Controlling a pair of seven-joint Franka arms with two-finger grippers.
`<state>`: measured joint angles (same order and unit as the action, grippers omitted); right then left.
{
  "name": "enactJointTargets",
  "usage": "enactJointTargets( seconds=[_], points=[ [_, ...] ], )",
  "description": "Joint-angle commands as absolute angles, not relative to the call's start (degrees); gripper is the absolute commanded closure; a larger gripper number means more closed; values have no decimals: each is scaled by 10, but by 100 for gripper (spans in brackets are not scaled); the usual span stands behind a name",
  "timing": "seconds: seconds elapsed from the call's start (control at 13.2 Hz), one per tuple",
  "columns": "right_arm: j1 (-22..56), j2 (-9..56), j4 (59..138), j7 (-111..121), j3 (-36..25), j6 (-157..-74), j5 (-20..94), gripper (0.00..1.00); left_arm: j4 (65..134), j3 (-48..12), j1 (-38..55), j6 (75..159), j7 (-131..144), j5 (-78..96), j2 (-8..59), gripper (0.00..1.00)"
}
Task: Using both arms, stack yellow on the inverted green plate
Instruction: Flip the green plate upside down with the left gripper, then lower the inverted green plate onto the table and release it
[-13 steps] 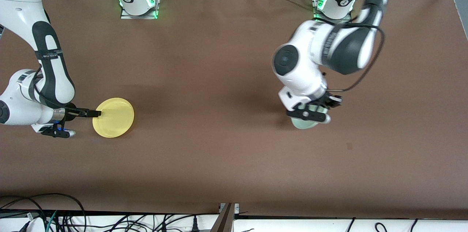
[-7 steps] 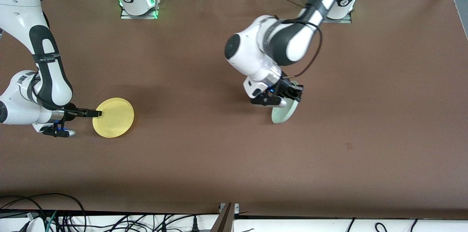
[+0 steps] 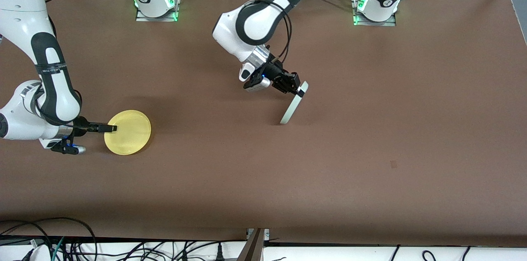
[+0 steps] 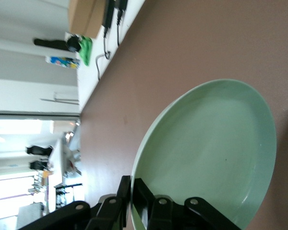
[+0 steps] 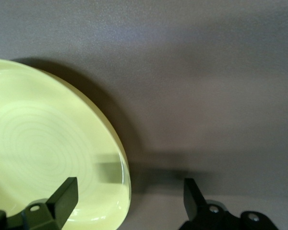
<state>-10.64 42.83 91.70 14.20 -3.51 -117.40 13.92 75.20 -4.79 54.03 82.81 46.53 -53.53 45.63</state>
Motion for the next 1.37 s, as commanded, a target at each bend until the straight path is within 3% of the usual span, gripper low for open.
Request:
enactJointTargets(
  seconds=[0.0,0.15,0.38,0.91,1.22,1.29],
  points=[
    [-116,428,924,159,-27,-1185,153,43,738,-21,592,800,474,-609,500,100],
    [-116,429,924,170,-27,-1182,153,77,728,-4,610,800,474,-633,516,100],
    [-116,429,923,184,-27,-1177,153,98,701,-3,621,800,473,-660,543,100],
    [-116,425,910,201,-25,-1164,152,100,667,-3,643,806,469,-736,591,100],
    [-115,425,832,200,-24,-1086,152,100,668,-5,671,811,473,-735,591,100],
    [-116,426,822,201,-23,-1073,152,100,669,-6,678,810,473,-732,591,88]
  ],
)
